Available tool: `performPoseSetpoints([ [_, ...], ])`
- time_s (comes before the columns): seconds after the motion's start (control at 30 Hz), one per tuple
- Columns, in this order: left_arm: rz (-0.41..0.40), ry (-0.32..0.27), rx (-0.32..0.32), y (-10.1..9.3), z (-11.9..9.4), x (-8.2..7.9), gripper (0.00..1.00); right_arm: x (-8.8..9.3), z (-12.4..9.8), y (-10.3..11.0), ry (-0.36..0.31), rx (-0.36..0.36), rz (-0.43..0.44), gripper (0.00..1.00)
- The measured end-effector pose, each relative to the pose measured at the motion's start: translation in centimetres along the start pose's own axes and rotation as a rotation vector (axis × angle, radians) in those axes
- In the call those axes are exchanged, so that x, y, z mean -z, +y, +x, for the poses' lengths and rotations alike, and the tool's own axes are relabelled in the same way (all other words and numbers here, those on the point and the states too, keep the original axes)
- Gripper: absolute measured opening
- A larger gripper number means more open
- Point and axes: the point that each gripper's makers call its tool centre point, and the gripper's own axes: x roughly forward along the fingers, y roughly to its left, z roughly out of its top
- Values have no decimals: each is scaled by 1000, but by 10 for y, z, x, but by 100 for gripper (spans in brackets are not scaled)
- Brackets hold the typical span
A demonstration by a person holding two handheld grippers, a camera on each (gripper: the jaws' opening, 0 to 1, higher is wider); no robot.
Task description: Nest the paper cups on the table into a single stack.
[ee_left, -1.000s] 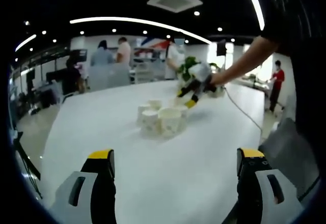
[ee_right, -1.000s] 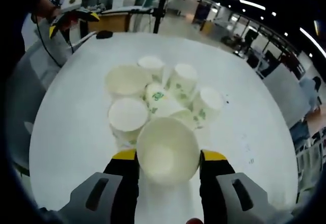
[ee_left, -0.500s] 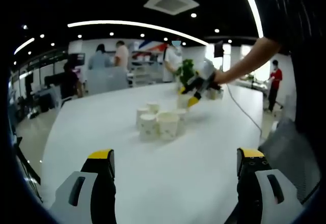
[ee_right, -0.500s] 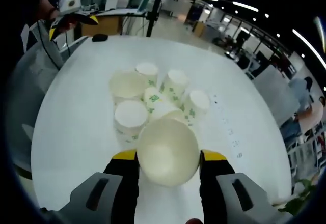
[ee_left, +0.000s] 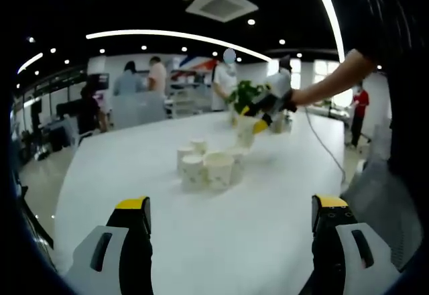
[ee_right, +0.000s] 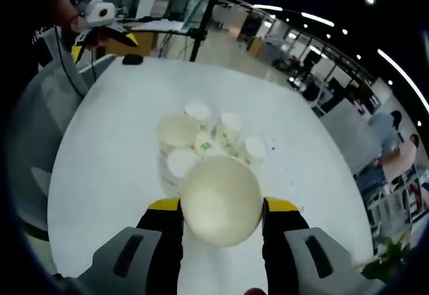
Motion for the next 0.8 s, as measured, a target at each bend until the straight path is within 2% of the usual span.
performPoseSetpoints([
  [0.5,15,-15,15,-12,-8,-3,100,-28,-20,38,-53,-16,-25,43],
  [0.8,19,-9,17,-15,-12,0,100,-43,-23,76,-90,-60,-26,43],
])
